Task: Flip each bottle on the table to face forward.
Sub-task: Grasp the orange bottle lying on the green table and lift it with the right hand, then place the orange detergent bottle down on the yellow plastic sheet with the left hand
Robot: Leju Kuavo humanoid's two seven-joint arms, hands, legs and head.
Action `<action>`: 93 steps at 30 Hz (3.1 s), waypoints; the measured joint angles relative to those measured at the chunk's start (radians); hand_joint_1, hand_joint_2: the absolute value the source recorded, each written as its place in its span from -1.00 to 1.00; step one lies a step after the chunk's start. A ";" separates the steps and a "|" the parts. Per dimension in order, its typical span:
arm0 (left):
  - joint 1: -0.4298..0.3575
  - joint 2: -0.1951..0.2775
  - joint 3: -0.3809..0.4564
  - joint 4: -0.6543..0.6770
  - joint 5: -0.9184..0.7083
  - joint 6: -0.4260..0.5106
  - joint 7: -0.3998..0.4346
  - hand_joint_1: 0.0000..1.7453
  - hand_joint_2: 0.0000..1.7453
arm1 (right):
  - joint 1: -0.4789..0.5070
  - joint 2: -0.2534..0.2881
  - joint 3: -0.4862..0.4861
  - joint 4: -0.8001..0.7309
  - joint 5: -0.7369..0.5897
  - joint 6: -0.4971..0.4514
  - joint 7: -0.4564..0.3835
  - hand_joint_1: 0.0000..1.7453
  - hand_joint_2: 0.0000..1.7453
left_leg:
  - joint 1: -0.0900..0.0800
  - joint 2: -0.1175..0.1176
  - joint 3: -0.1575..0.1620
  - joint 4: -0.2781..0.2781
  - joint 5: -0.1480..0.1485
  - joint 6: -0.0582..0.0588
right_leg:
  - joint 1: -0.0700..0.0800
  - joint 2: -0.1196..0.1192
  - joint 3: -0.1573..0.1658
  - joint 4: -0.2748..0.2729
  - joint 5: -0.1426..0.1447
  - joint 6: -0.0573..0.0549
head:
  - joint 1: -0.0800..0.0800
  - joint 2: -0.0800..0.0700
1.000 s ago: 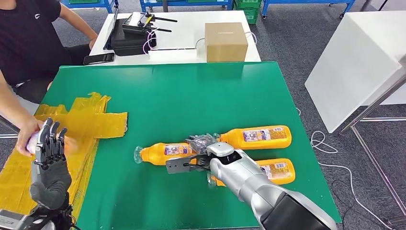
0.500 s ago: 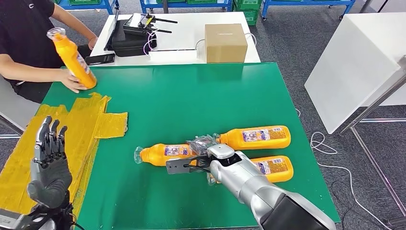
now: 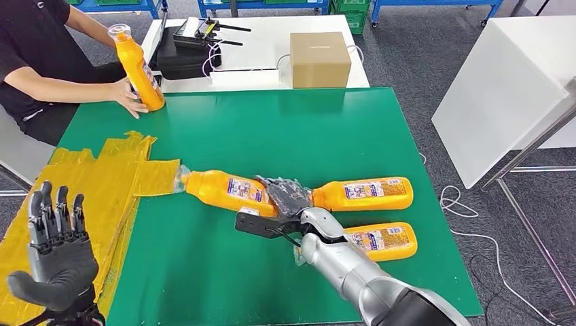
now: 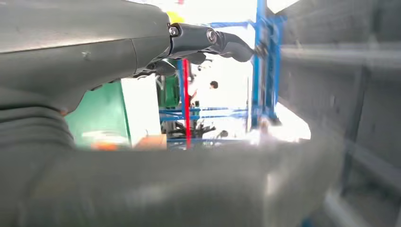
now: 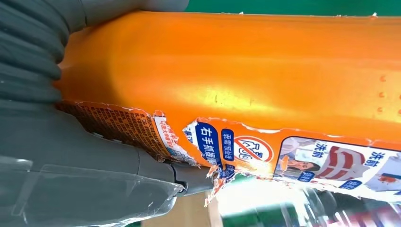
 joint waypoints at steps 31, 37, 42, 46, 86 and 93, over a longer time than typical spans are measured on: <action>0.057 -0.188 -0.121 0.099 0.096 -0.010 0.079 -1.00 1.00 | 0.239 0.037 -0.027 -0.516 -0.081 0.100 -0.083 1.00 1.00 | 0.000 -0.001 -0.009 0.000 0.000 0.000 | 0.000 -0.001 -0.009 0.000 0.000 0.000 | 0.000 0.000; 0.055 -0.188 -0.149 0.104 0.077 -0.022 0.078 -1.00 1.00 | 0.241 0.061 0.027 -0.501 -0.093 0.152 -0.084 1.00 1.00 | 0.000 -0.001 -0.010 0.000 0.000 0.000 | 0.000 -0.001 -0.009 0.000 0.000 0.000 | 0.000 0.000; 0.055 -0.184 -0.190 0.107 0.052 -0.027 0.064 -1.00 1.00 | 0.242 0.081 0.131 -0.461 -0.147 0.193 -0.075 1.00 1.00 | 0.000 -0.001 -0.010 0.000 0.000 0.000 | 0.000 -0.001 -0.009 0.000 0.000 0.000 | 0.000 0.000; 0.061 -0.175 -0.199 0.114 0.052 -0.018 0.050 -1.00 1.00 | 0.237 0.082 0.218 -0.440 -0.183 0.209 -0.073 1.00 1.00 | 0.000 -0.001 -0.010 0.000 0.000 0.000 | 0.000 -0.001 -0.009 0.000 0.000 0.000 | 0.000 0.000; 0.133 -0.185 0.021 0.136 0.049 -0.207 -0.009 1.00 1.00 | 0.171 0.090 0.571 -0.418 -0.338 0.161 -0.015 1.00 1.00 | 0.000 0.000 -0.009 0.000 0.000 0.000 | 0.001 0.000 -0.010 0.000 0.000 0.000 | 0.000 0.000; 0.126 -0.185 -0.017 0.136 0.037 -0.162 0.002 1.00 1.00 | 0.196 0.084 0.525 -0.399 -0.285 0.126 -0.044 -1.00 0.50 | 0.000 0.000 -0.009 0.000 0.000 0.000 | 0.001 0.000 -0.010 -0.001 0.000 0.000 | 0.000 0.000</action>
